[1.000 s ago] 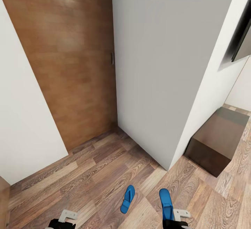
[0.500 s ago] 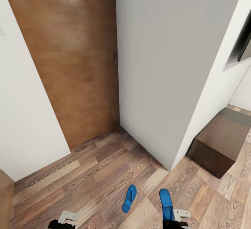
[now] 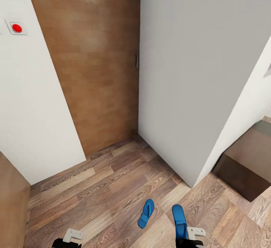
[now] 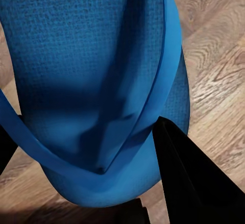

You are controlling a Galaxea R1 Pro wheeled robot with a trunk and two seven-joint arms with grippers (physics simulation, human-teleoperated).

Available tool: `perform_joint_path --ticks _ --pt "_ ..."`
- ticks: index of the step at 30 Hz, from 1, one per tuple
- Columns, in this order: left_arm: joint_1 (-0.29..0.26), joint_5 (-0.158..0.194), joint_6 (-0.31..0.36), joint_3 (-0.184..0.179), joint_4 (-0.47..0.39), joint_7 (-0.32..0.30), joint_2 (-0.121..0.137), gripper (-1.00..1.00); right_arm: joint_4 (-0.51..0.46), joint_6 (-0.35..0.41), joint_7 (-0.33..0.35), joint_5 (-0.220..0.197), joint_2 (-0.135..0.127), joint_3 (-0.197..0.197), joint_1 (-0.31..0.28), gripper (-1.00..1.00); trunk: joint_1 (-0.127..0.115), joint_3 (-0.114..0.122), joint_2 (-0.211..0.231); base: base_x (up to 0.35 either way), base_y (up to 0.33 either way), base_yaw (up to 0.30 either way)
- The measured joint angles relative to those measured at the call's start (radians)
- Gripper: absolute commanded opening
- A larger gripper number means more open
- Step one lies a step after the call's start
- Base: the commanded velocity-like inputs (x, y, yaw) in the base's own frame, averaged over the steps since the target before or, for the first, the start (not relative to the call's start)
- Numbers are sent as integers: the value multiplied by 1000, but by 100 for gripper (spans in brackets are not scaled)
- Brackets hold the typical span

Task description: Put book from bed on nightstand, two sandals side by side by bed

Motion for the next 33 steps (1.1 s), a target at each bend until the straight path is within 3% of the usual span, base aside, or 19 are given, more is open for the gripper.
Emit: perform_joint_path --ticks 24,33 --pt "0 -2 2 -2 0 -1 0 100 0 0 0 0 2 1 1 -100 0 -3 0 141 -24 27" --pt "1 -4 5 -4 0 -1 -1 100 0 0 0 0 3 2 1 -100 0 -4 0 60 -91 194"
